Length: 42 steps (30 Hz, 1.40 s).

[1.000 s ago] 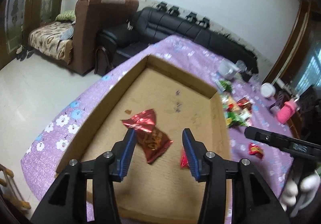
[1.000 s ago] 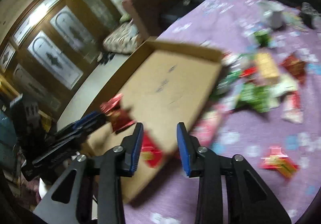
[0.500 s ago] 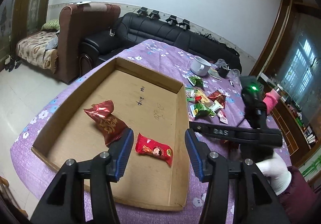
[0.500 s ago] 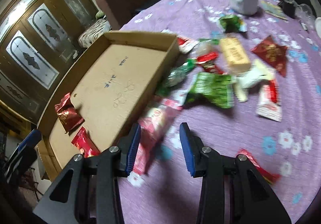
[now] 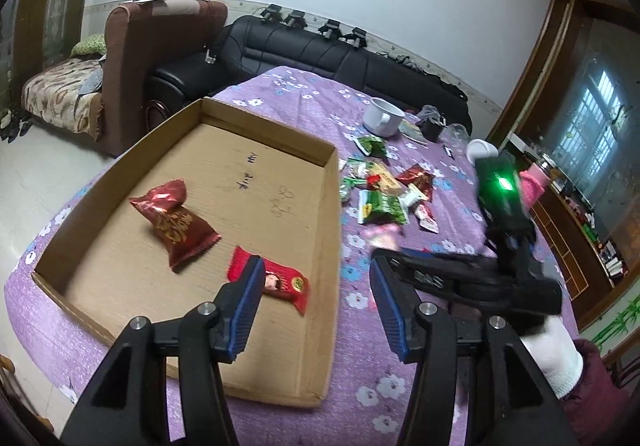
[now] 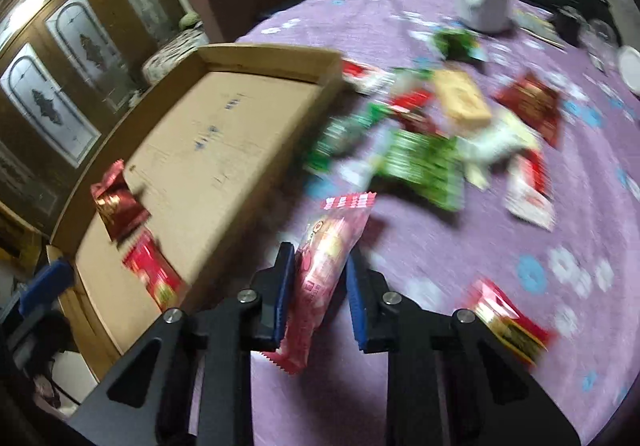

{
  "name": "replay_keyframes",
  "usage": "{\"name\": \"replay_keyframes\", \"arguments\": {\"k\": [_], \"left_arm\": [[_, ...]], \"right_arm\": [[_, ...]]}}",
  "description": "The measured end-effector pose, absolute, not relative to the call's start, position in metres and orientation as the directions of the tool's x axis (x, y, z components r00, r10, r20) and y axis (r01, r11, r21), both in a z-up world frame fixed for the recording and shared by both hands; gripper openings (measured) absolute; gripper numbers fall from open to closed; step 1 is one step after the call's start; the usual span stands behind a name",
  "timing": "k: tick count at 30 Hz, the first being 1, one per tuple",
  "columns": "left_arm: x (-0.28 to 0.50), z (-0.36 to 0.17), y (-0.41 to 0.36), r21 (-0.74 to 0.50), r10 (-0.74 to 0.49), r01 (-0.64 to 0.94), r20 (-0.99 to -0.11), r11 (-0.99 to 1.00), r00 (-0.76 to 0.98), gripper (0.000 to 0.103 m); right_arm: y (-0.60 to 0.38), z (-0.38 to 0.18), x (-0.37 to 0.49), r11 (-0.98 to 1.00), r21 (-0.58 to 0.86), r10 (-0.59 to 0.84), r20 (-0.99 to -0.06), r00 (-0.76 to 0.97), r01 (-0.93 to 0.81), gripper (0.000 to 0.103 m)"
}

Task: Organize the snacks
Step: 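Grasp the pink Melody packet with the left tool while the right tool grasps a red packet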

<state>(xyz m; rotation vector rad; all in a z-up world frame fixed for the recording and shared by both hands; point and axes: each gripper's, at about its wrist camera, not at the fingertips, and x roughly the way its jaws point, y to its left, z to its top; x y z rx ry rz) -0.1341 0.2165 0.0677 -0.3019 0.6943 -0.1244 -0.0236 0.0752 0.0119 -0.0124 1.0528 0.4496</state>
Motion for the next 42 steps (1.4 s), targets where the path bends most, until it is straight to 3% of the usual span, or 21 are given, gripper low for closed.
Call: {"name": "replay_keyframes", "arguments": {"k": [4, 8, 11, 15, 19, 22, 23, 31, 34, 36, 42], "left_arm": [[-0.133, 0.07, 0.198, -0.302, -0.237, 0.054, -0.614, 0.952, 0.753, 0.054], [-0.13, 0.068, 0.175, -0.302, -0.286, 0.112, -0.626, 0.947, 0.725, 0.054], [-0.126, 0.064, 0.156, -0.284, -0.307, 0.153, -0.649, 0.947, 0.696, 0.054], [-0.119, 0.053, 0.132, -0.284, -0.331, 0.181, -0.682, 0.942, 0.653, 0.054], [-0.114, 0.042, 0.11, -0.295, -0.354, 0.199, -0.709, 0.934, 0.61, 0.054], [-0.108, 0.035, 0.095, -0.282, -0.347, 0.202, -0.734, 0.938, 0.584, 0.054], [-0.104, 0.032, 0.09, -0.275, -0.342, 0.204, -0.745, 0.94, 0.572, 0.054], [-0.077, 0.017, 0.055, -0.231, -0.312, 0.216, -0.793, 0.949, 0.524, 0.054], [-0.074, 0.013, 0.028, -0.074, -0.196, 0.238, -0.817, 0.968, 0.543, 0.054], [-0.078, 0.013, 0.018, -0.023, -0.169, 0.262, -0.818, 0.965, 0.551, 0.024], [-0.085, 0.02, 0.043, -0.11, -0.227, 0.237, -0.803, 0.965, 0.551, 0.023]], "right_arm": [[0.028, 0.012, -0.049, 0.926, 0.224, 0.339, -0.849, 0.405, -0.305, 0.029], [-0.012, 0.025, -0.071, 0.87, 0.318, 0.461, -0.796, 0.392, -0.377, 0.04], [-0.037, 0.039, -0.08, 0.889, 0.174, 0.394, -0.765, 0.51, -0.424, 0.057], [-0.038, 0.029, -0.06, 0.88, 0.007, 0.3, -0.784, 0.544, -0.476, 0.058], [-0.02, 0.015, -0.03, 0.84, 0.01, 0.33, -0.803, 0.496, -0.543, 0.058], [-0.006, 0.007, -0.02, 0.828, 0.01, 0.336, -0.81, 0.481, -0.561, 0.038], [-0.006, 0.008, -0.017, 0.834, 0.025, 0.338, -0.813, 0.474, -0.552, 0.021], [-0.048, 0.01, -0.026, 0.89, 0.104, 0.333, -0.813, 0.477, -0.444, 0.021], [-0.066, 0.016, -0.038, 0.901, 0.119, 0.334, -0.803, 0.493, -0.416, 0.021], [-0.077, 0.022, -0.048, 0.907, 0.128, 0.337, -0.793, 0.508, -0.401, 0.021], [-0.082, 0.044, -0.065, 0.905, 0.156, 0.365, -0.762, 0.534, -0.397, 0.021]]}}
